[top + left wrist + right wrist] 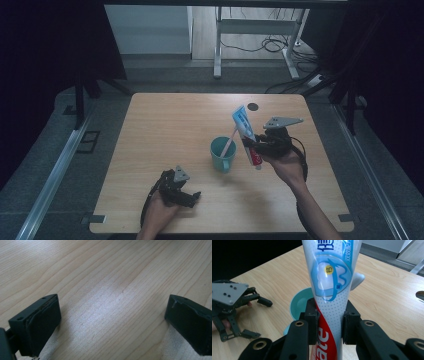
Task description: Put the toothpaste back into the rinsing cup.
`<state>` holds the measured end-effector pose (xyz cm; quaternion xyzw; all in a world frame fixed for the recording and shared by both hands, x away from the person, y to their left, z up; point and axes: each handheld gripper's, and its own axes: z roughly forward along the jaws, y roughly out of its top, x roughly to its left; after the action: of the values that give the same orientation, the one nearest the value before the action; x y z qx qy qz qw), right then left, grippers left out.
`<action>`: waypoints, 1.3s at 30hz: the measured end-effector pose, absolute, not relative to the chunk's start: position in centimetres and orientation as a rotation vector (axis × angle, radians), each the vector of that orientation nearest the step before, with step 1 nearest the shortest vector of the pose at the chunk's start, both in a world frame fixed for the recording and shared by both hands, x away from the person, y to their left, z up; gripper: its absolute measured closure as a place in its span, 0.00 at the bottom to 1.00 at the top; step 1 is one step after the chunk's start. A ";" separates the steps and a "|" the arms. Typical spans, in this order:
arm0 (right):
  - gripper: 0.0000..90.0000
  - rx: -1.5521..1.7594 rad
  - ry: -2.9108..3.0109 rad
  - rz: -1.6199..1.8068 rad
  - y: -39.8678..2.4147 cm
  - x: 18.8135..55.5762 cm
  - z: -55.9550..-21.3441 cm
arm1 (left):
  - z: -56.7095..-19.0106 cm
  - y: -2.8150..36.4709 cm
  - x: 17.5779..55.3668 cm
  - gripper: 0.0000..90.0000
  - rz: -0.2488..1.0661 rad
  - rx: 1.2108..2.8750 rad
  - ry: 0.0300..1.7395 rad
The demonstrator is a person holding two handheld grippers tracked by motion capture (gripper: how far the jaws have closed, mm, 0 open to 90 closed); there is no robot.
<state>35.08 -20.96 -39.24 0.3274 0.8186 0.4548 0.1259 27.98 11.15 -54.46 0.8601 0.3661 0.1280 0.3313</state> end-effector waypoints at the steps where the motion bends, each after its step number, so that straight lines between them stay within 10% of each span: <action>1: 0.79 0.950 2.382 1.324 -20.9 35.2 -39.2 | -54.5 11.1 28.0 0.01 0.334 2.248 0.957; 39: 0.79 0.941 2.315 1.409 -16.6 38.1 -37.6 | -54.5 11.1 28.0 0.01 0.334 2.247 0.957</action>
<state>38.15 -16.59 -37.65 0.3251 0.7994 0.4865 0.1361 27.98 11.15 -54.46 0.8599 0.3663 0.1278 0.3318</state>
